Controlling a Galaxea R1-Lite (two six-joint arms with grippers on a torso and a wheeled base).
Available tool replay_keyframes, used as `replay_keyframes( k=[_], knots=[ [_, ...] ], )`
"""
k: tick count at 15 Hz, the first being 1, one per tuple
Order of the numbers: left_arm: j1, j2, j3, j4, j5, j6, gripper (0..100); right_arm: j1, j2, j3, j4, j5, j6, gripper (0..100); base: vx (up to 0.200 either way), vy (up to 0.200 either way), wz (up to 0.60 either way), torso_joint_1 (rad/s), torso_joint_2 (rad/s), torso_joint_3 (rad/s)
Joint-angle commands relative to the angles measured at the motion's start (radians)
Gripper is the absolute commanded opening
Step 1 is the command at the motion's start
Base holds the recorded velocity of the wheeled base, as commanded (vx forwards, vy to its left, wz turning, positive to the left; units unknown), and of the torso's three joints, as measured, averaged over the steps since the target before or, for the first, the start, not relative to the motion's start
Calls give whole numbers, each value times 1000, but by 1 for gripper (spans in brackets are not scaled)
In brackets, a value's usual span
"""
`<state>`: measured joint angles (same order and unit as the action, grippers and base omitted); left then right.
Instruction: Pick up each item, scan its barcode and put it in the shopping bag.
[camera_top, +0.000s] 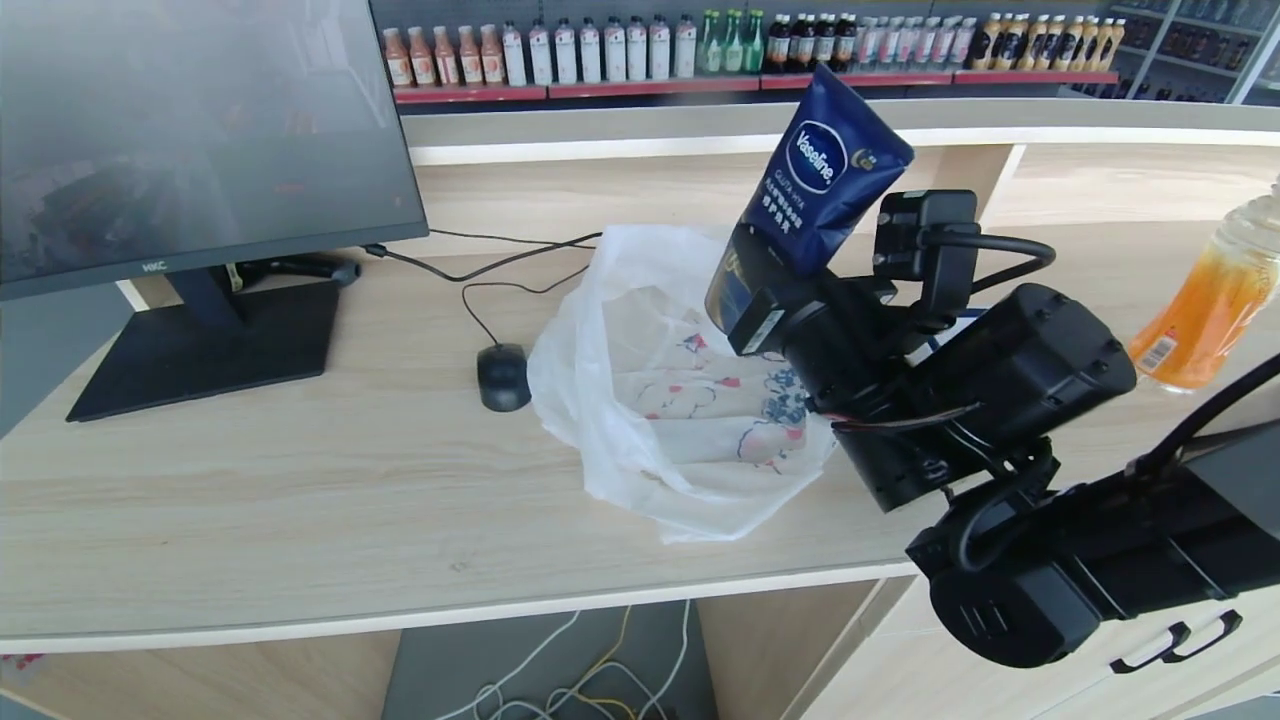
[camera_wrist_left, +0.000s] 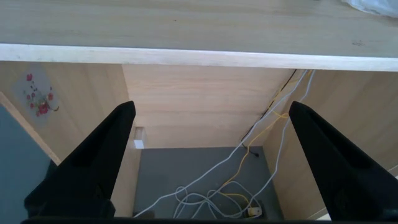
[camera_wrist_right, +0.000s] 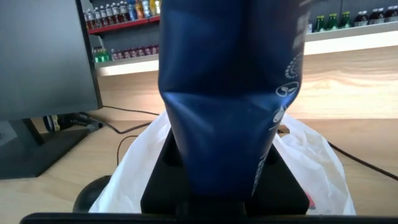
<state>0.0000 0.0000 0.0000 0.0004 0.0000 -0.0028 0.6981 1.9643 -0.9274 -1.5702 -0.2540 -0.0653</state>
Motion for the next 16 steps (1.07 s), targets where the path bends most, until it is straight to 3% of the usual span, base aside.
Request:
replay_keyframes(
  k=[1,7,11,13,16],
  knots=[
    [0,0,0,1,0,0,100,3,-15,13,-1,1,-2,0,0,0,0,0,0,0],
    [0,0,0,1,0,0,100,0,-48,32,78,9,-13,0,0,0,0,0,0,0],
    [0,0,0,0,0,0,100,-2,-54,-129,311,21,-11,0,0,0,0,0,0,0],
    [0,0,0,0,0,0,100,-19,-48,-245,486,84,-21,0,0,0,0,0,0,0],
    [0,0,0,1,0,0,100,-32,-10,-376,610,134,-45,0,0,0,0,0,0,0]
  ],
)
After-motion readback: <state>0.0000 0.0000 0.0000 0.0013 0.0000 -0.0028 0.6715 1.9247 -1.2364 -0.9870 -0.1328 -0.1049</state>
